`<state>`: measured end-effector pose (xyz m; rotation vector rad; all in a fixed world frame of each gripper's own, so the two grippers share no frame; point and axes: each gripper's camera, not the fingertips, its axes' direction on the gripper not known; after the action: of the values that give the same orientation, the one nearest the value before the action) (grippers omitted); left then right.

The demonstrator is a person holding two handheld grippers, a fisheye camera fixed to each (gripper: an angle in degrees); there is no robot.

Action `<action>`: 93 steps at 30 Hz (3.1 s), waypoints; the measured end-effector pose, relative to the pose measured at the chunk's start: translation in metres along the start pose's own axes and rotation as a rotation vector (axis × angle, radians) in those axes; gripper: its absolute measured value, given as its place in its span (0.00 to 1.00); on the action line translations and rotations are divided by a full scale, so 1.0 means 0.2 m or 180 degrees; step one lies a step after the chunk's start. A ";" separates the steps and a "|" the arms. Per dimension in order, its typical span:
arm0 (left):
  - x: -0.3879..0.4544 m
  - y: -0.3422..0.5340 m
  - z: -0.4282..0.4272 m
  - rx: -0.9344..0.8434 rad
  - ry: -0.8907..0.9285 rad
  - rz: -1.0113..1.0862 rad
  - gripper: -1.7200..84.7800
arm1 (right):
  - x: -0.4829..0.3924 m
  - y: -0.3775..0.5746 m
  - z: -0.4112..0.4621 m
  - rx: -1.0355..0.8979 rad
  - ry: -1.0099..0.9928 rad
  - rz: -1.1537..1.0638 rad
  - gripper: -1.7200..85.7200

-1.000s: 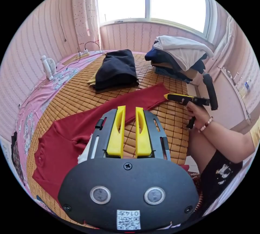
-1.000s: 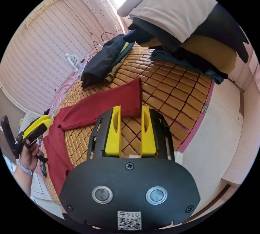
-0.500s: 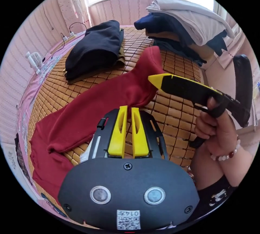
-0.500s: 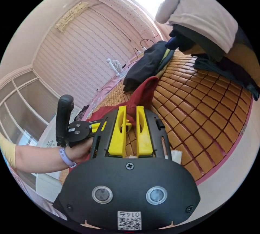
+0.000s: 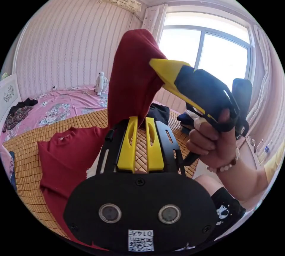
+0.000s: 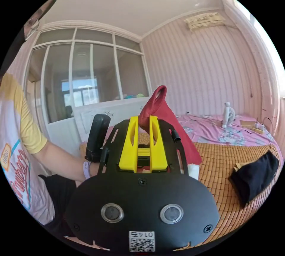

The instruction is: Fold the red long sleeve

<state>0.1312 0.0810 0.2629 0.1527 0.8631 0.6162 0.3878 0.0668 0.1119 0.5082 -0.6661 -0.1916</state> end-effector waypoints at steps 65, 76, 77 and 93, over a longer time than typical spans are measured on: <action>-1.38 1.29 -1.40 -0.0741 0.0120 -0.2322 0.02 | 0.20 0.43 0.16 -0.2211 0.0695 0.1935 0.14; -1.29 1.08 -0.80 -0.1195 -0.0325 -0.1890 0.15 | 0.30 0.44 0.57 -0.2323 0.1074 0.2398 0.10; -1.30 1.09 -0.76 -0.1353 -0.0373 -0.1896 0.14 | 0.29 0.43 0.59 -0.2378 0.1095 0.2322 0.08; -1.32 1.11 -0.69 -0.1818 -0.0314 -0.1680 0.09 | 0.14 0.41 0.79 -0.2795 0.1071 0.1860 0.07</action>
<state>-0.1996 0.0975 0.4298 -0.5438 0.5684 0.3323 0.3114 0.0667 0.2742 -0.4963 -0.3230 0.1583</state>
